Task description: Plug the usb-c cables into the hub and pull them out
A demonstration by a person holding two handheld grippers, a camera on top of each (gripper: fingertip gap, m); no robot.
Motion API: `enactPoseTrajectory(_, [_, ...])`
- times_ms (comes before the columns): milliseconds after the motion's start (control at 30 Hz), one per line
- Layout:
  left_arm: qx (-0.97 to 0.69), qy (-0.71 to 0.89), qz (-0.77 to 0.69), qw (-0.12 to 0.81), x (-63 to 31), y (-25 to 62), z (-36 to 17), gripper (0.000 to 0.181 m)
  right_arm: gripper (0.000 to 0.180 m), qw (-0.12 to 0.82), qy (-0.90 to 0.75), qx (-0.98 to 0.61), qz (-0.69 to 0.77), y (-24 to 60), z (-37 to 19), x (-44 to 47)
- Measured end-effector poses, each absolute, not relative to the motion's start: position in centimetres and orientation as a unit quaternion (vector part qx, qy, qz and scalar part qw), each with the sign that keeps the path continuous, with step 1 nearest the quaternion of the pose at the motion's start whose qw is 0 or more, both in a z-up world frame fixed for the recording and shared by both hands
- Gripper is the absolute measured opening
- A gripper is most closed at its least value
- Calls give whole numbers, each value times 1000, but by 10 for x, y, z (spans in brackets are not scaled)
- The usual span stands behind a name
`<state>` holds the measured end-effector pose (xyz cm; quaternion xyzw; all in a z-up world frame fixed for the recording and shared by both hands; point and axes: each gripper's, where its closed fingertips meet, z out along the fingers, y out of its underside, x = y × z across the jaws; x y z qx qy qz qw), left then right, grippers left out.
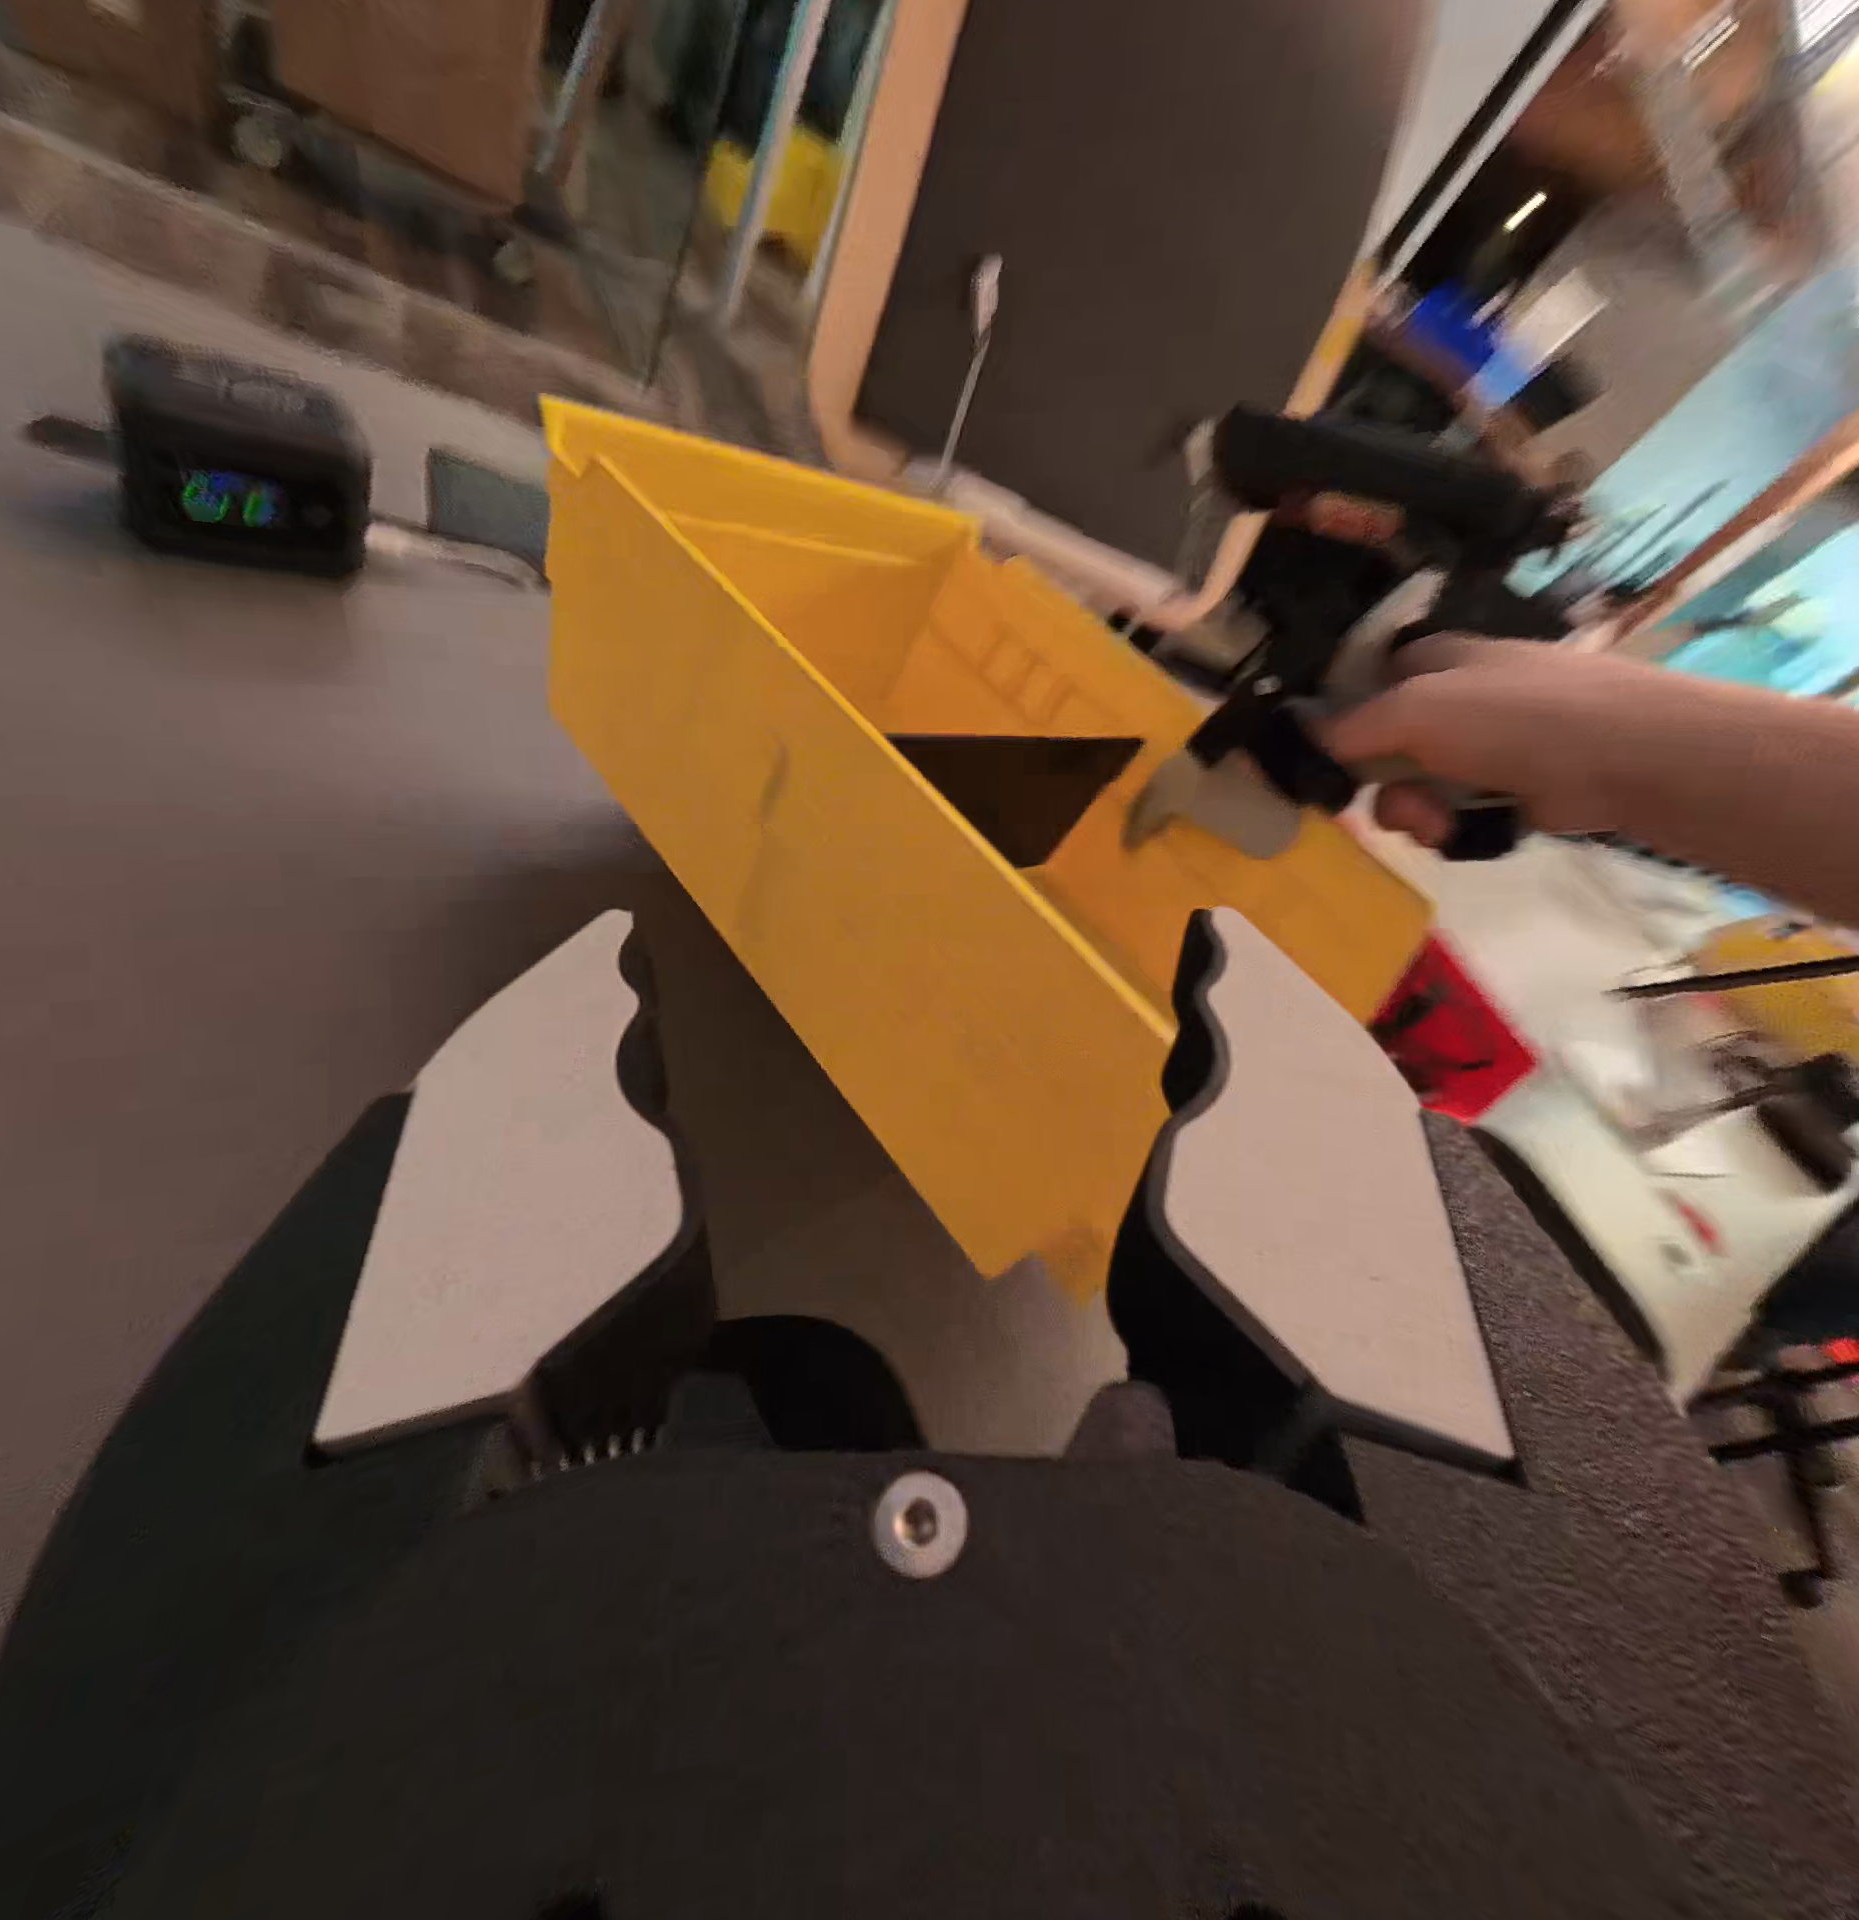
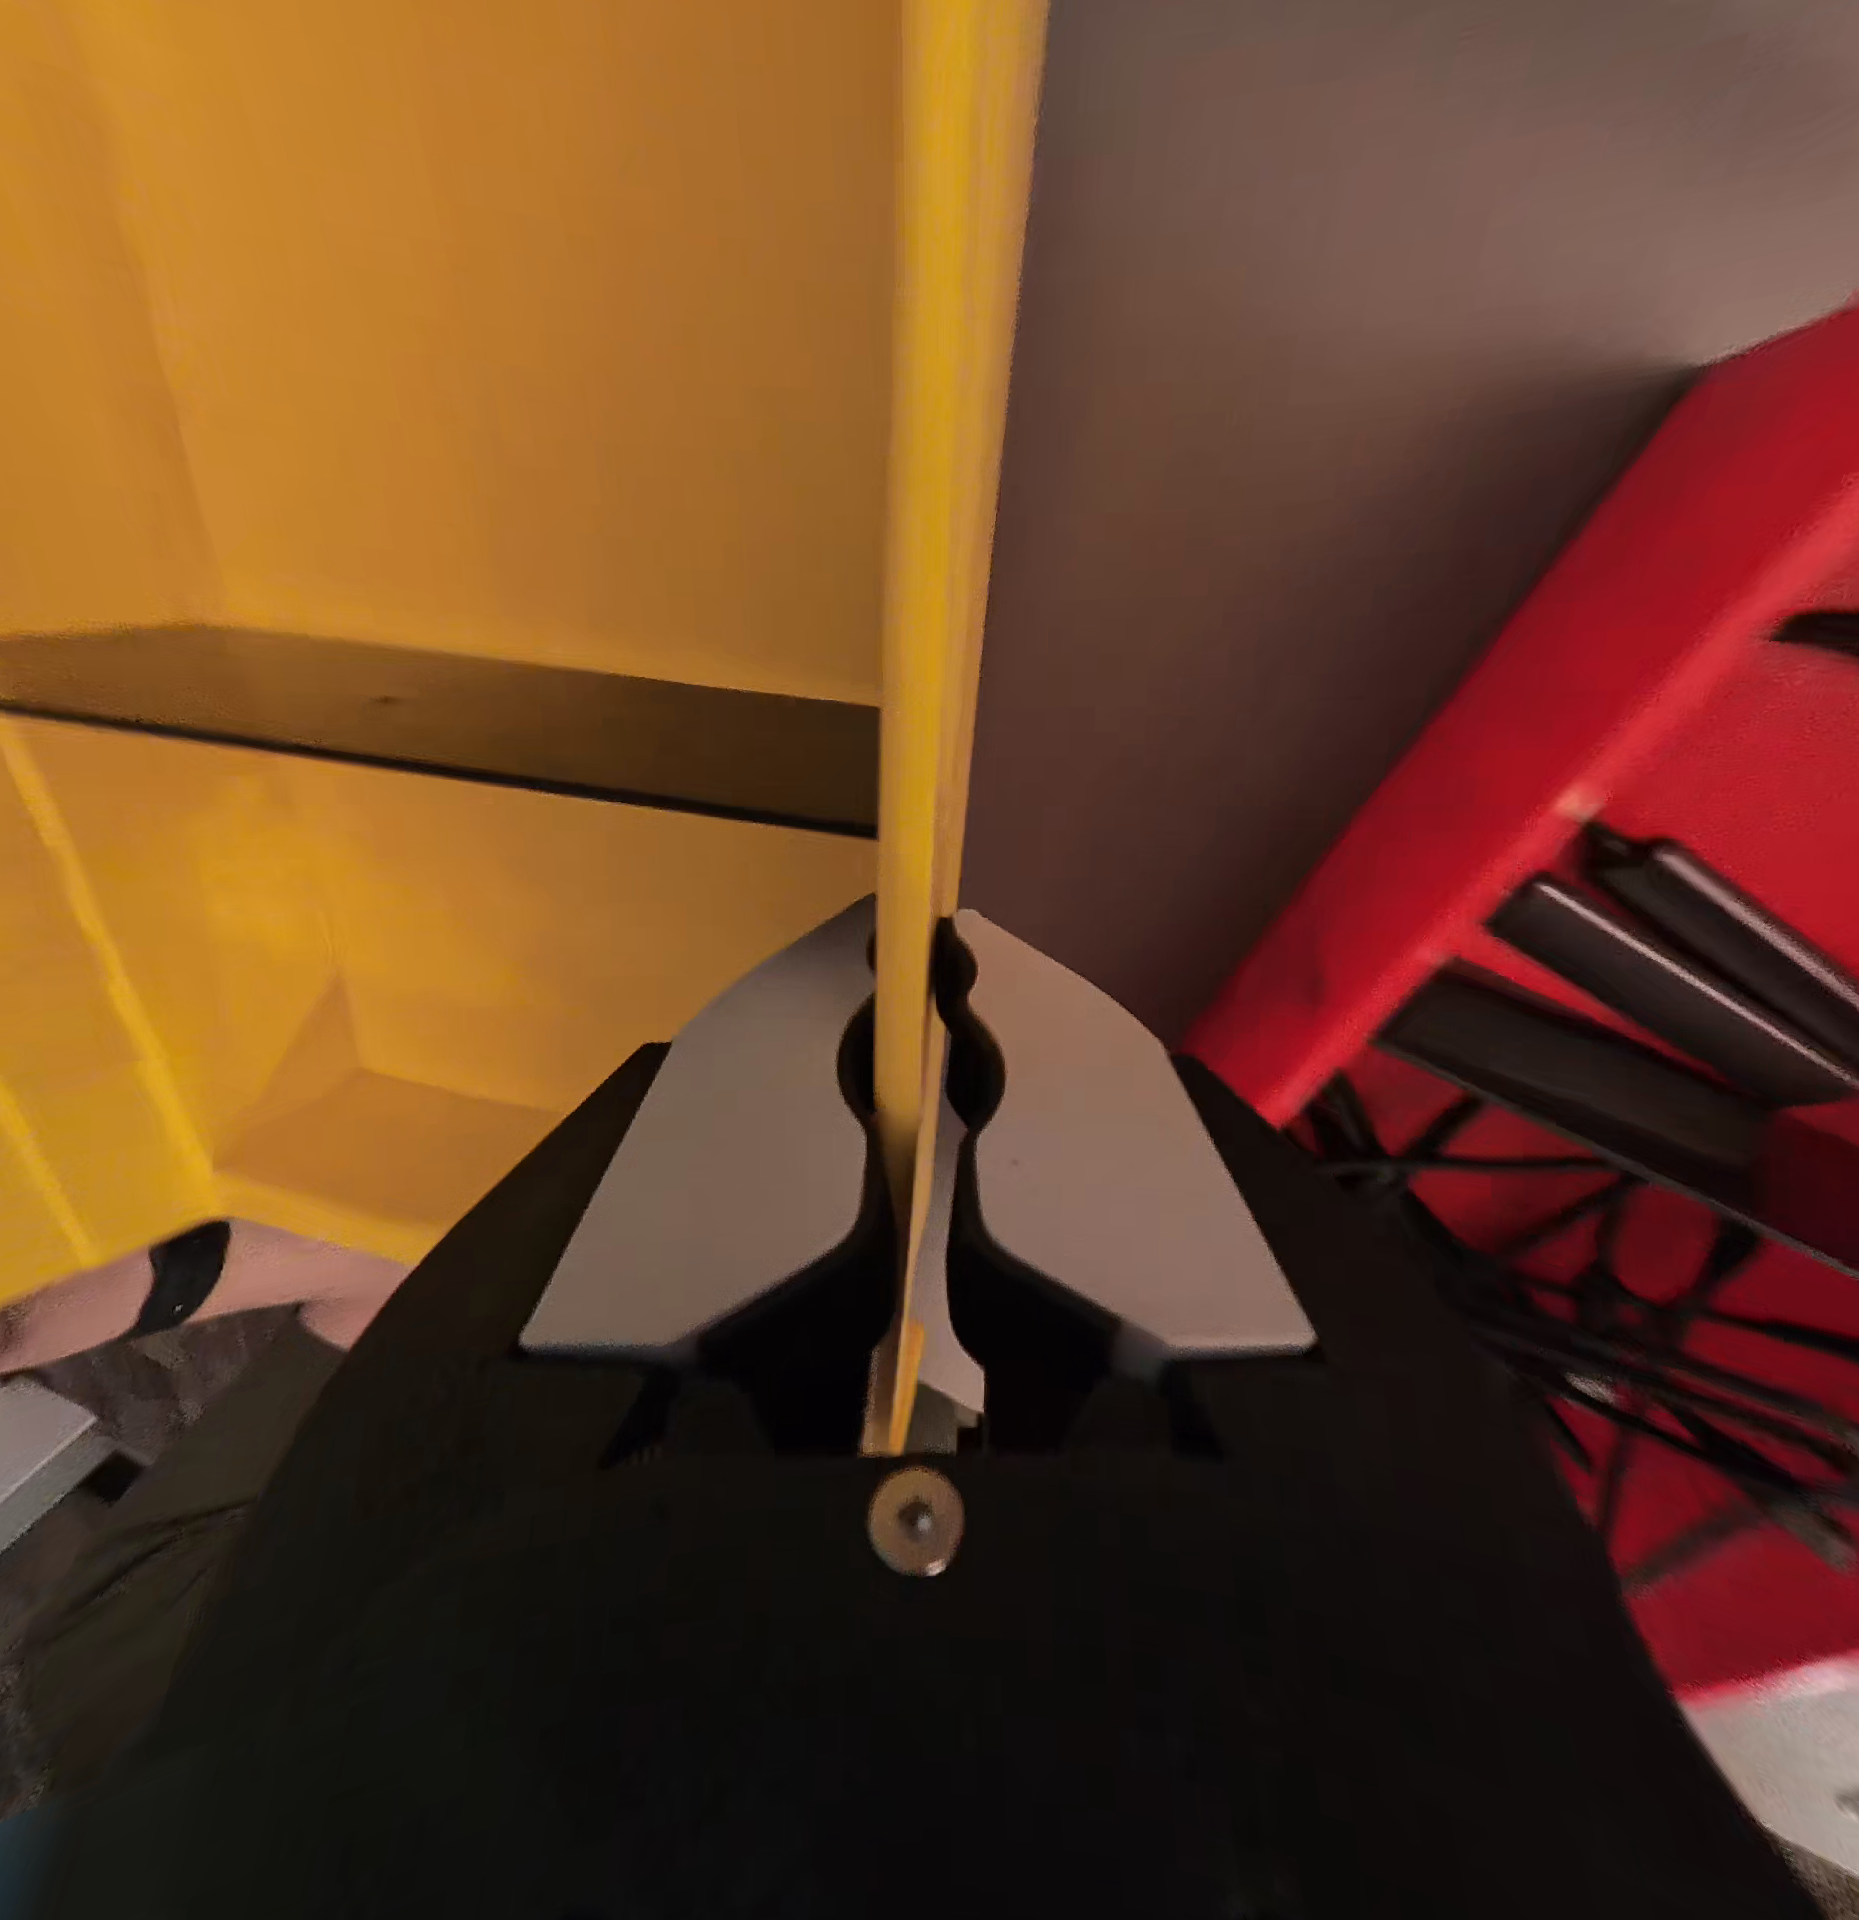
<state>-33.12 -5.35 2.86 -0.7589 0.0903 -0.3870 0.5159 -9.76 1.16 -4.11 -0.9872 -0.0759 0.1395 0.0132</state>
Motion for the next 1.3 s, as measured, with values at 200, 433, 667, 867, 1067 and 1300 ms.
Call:
enactPoseTrajectory(200, [-720,164,-402,542,-326,-97,81,96,6,57,-71,-990,106,2,79,30])
enactPoseTrajectory(433, [-772,338,-413,345,-161,-92,35,82,6,110,82,-989,60,-88,119,254])
enactPoseTrajectory(667, [-850,407,-300,150,-23,-60,-35,64,5,134,210,-961,119,-154,12,382])
enactPoseTrajectory(867, [-896,431,-94,43,-19,-44,-85,51,7,128,235,-952,146,-165,-92,417])
enactPoseTrajectory(1067, [-923,360,-89,-102,-24,-53,-101,15,6,91,195,-969,122,-150,-124,400])
enactPoseTrajectory(1300, [-937,317,-135,-50,-72,-7,-101,5,6,91,167,-976,107,-117,-126,346])
